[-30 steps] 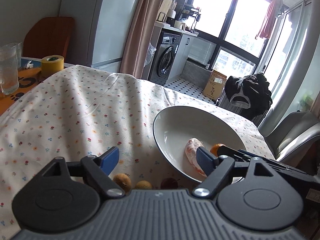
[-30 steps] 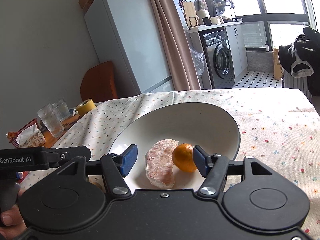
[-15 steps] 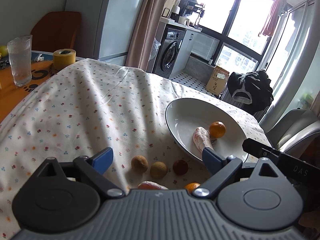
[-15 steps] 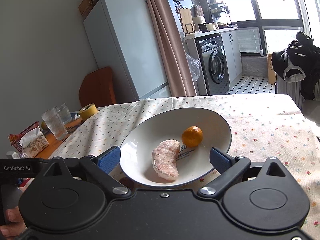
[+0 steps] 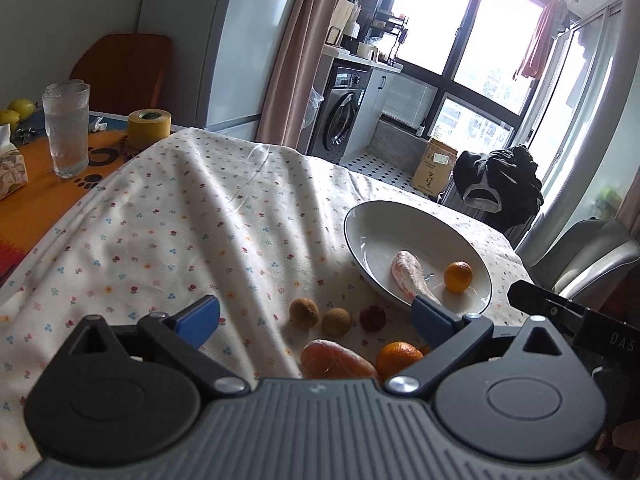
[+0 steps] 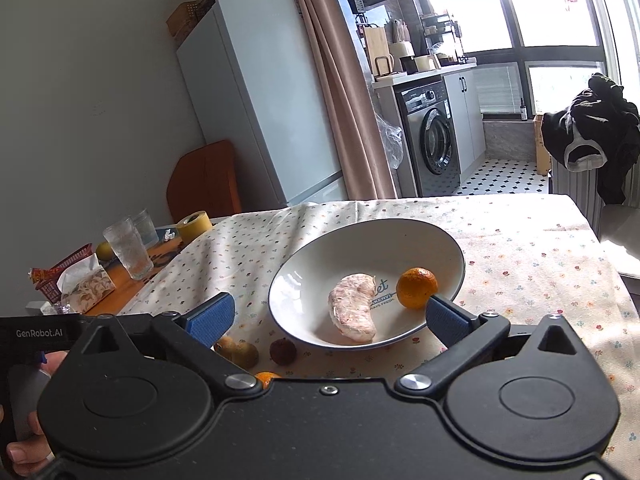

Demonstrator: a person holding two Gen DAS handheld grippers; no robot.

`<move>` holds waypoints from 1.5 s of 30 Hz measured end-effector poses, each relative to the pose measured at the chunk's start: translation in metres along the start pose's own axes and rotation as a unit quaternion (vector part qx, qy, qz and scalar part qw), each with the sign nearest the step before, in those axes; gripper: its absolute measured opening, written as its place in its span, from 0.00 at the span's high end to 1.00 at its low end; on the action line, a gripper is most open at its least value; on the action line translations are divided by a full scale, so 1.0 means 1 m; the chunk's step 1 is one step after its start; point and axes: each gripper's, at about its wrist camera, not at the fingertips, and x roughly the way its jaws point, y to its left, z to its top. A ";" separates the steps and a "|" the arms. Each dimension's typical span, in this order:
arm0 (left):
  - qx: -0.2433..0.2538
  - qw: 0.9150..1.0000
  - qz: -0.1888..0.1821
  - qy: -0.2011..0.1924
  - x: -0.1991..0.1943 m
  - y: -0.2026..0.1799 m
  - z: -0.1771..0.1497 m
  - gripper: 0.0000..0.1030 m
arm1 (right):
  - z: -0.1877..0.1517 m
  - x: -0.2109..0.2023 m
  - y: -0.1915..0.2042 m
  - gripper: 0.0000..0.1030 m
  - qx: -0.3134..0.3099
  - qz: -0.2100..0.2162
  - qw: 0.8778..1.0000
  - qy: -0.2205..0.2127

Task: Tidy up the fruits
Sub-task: 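Withdraw both open grippers from the bowl back over the remaining fruit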

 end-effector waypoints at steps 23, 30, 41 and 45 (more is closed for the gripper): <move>0.042 0.999 -0.017 -0.017 -0.027 0.013 -0.031 0.00 | -0.013 -0.029 0.025 0.00 -0.026 -0.003 1.000 0.011; 0.049 0.999 -0.014 -0.012 -0.034 0.017 -0.038 0.00 | -0.022 -0.034 0.028 0.00 -0.027 0.000 0.999 0.022; 0.048 0.998 -0.031 -0.002 -0.032 0.030 -0.049 0.00 | -0.034 -0.039 0.025 0.00 -0.014 0.003 1.000 0.028; 0.054 0.998 -0.038 -0.006 -0.031 0.028 -0.051 0.00 | -0.041 -0.037 0.025 0.00 -0.024 0.000 0.999 0.032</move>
